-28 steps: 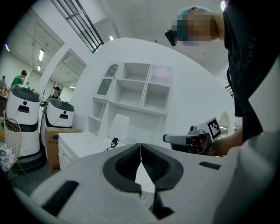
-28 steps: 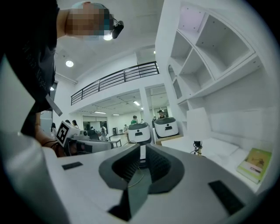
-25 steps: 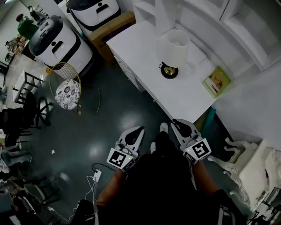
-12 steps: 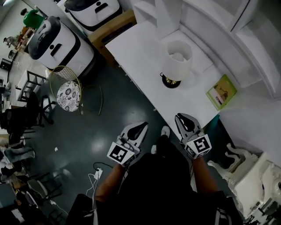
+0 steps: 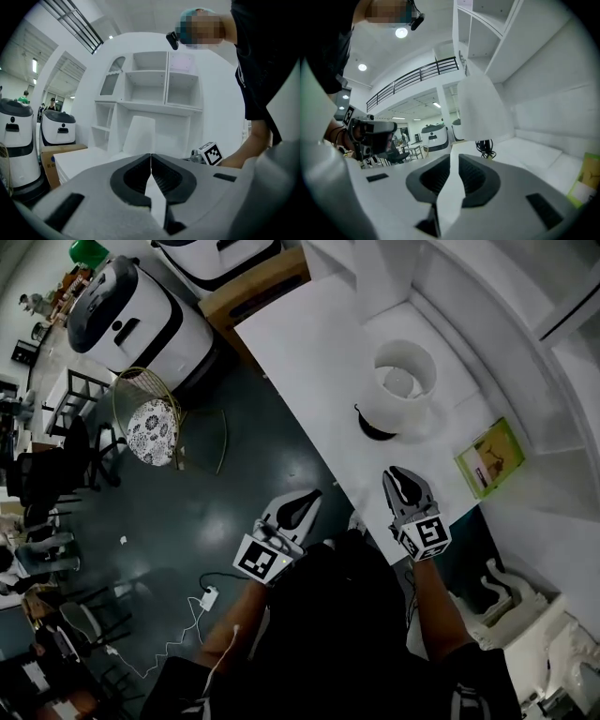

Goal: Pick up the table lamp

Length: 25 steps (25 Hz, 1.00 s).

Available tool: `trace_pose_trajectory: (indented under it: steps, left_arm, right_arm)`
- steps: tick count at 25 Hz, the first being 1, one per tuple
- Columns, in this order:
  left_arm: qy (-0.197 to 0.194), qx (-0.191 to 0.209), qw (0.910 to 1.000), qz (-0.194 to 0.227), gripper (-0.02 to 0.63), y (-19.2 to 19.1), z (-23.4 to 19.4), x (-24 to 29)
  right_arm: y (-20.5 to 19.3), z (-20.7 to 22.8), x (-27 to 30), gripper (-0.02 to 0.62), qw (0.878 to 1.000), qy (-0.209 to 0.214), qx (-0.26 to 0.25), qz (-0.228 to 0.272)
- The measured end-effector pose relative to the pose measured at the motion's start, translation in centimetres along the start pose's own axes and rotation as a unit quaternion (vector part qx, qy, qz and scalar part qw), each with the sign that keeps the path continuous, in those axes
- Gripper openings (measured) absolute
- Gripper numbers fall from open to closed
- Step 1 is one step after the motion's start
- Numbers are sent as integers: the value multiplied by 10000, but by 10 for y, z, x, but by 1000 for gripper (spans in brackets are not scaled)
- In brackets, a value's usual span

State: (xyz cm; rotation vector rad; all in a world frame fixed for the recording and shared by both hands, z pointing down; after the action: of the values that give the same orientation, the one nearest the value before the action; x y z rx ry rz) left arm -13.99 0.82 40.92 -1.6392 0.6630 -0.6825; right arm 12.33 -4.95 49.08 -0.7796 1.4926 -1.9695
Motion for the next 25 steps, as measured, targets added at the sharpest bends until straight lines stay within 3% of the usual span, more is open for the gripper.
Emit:
trace_pose_trajectory:
  steps: [15,25]
  left_arm:
    - [101,-379,9992,-121,18,-60,-57,40]
    - [-11,-446,9990,-90,18,-72,-65,54]
  right_arm:
    - [-58,71,86,38,9974,-709,8,-128]
    - [-69,88,115,100,9952,-919,-187,-270]
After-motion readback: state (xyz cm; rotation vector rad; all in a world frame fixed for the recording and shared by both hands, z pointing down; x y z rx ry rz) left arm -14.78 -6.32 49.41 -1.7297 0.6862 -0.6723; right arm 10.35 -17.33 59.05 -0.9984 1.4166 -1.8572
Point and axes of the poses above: the fingertips, and each gripper's own axes: x forward along the fingers, z to its right, y out of its top, the point moved 10 cm from there along -x, backward along the fingers, and after that the axes turned 4 degrees about z, right-handed, at the moved point
